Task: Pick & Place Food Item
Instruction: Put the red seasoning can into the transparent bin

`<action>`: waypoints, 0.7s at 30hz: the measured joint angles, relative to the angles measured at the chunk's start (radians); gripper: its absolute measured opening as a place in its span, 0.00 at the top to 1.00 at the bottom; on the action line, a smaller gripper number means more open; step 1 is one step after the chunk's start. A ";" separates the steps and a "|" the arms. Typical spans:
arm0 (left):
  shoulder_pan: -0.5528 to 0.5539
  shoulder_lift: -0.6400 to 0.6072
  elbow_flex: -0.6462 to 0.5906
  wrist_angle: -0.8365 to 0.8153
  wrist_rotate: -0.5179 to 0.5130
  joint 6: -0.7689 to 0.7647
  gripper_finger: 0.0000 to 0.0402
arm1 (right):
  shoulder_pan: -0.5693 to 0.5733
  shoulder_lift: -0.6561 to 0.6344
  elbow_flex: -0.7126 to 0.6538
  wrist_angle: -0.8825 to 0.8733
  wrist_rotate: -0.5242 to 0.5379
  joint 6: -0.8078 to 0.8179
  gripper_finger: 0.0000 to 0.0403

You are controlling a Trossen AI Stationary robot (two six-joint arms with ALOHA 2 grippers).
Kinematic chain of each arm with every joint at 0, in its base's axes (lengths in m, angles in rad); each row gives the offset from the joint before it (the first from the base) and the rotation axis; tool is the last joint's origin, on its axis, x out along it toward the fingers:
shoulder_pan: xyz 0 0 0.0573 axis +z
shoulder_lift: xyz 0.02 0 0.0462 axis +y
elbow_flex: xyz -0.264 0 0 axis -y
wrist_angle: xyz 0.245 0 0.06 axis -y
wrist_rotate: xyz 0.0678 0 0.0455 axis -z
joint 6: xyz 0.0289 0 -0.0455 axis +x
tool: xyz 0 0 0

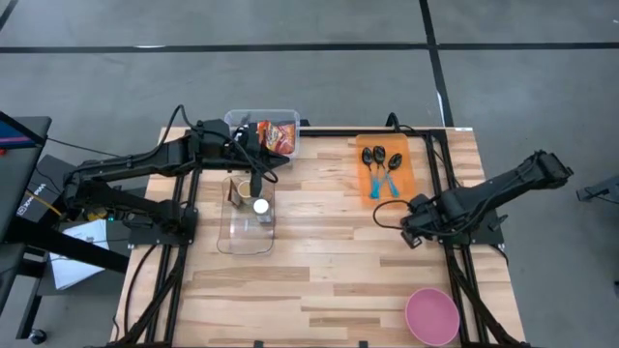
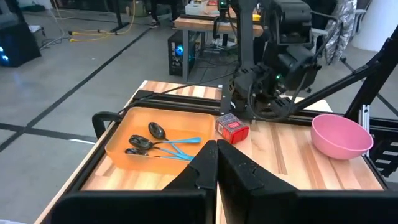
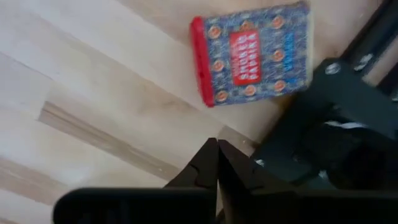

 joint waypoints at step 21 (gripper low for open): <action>0.000 0.000 0.000 0.004 -0.007 -0.038 1.00 | -0.127 0.034 -0.079 0.066 0.089 -0.122 1.00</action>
